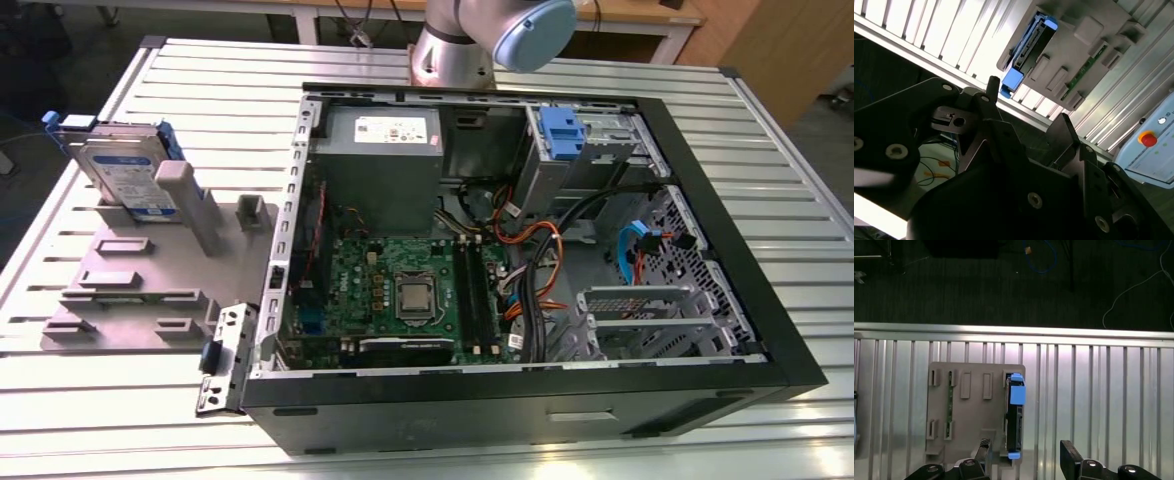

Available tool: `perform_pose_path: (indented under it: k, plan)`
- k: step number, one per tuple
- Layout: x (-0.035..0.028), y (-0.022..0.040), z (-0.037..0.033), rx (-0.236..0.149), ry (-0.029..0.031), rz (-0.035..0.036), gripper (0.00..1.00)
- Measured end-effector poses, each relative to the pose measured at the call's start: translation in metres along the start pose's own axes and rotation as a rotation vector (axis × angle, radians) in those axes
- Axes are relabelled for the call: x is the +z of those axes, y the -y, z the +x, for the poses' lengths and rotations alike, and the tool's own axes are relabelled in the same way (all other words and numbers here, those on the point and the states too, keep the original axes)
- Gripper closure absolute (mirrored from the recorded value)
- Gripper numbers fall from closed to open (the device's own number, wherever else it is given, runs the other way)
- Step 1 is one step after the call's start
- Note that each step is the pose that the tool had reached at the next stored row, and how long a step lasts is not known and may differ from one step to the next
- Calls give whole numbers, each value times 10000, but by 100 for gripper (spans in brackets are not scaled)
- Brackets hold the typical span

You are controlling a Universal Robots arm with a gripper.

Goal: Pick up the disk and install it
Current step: 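Pick up the disk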

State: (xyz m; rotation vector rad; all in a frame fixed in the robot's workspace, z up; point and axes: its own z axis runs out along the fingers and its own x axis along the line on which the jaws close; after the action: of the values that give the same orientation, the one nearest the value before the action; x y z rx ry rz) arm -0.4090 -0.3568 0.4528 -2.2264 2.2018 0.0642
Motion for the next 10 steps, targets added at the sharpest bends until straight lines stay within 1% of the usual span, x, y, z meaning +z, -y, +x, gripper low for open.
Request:
perform_pose_path:
  k: [10]
  plan:
    - [73,2,2,0,0,0,35]
